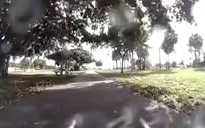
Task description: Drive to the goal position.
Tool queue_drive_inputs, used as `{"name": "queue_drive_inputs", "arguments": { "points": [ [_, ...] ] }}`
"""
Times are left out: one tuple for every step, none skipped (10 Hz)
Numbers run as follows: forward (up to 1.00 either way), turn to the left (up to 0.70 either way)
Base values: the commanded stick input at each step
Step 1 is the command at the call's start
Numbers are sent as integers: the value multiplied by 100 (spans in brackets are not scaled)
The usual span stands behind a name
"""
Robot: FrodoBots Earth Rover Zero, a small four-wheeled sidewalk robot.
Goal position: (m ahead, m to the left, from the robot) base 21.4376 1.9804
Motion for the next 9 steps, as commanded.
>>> {"name": "queue_drive_inputs", "arguments": {
  "points": [
    [85,0],
    [85,0],
    [85,0],
    [85,0],
    [85,0],
    [85,0],
    [85,0],
    [85,0],
    [85,0]
  ]
}}
